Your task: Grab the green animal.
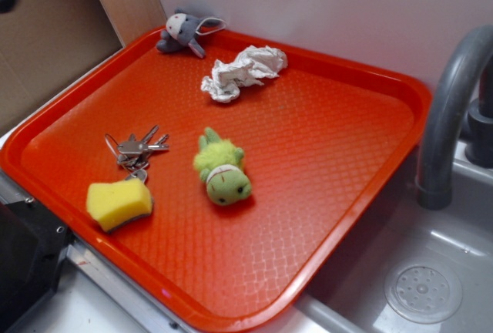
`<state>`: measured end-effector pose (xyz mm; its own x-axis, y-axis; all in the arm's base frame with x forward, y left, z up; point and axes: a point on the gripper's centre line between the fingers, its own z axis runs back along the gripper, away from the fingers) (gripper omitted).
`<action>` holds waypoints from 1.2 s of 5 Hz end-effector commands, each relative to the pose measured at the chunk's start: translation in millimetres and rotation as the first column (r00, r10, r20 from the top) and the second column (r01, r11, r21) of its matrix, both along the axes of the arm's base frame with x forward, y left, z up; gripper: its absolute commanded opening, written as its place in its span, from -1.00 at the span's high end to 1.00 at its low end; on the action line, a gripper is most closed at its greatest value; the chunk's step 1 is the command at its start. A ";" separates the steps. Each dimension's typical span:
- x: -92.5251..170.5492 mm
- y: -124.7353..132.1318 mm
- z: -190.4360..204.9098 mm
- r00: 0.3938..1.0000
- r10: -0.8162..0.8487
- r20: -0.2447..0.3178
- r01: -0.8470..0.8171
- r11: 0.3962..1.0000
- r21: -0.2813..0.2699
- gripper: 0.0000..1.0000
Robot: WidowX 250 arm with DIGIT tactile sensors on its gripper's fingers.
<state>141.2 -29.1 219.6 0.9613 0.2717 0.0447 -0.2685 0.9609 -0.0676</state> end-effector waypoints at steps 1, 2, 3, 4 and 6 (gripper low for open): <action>29.5 -23.0 -25.5 0.936 0.346 -0.065 -0.350 0.935 -0.066 -1.00; 53.6 -53.5 -76.7 0.915 0.384 -0.124 -0.389 0.921 -0.017 -1.00; 64.9 -67.6 -126.4 0.911 0.388 -0.139 -0.394 0.919 -0.015 -1.00; 78.6 -79.3 -176.5 0.923 0.360 -0.134 -0.358 0.933 0.043 -1.00; 59.4 -93.8 -229.5 0.945 0.286 -0.156 -0.267 0.954 0.135 -1.00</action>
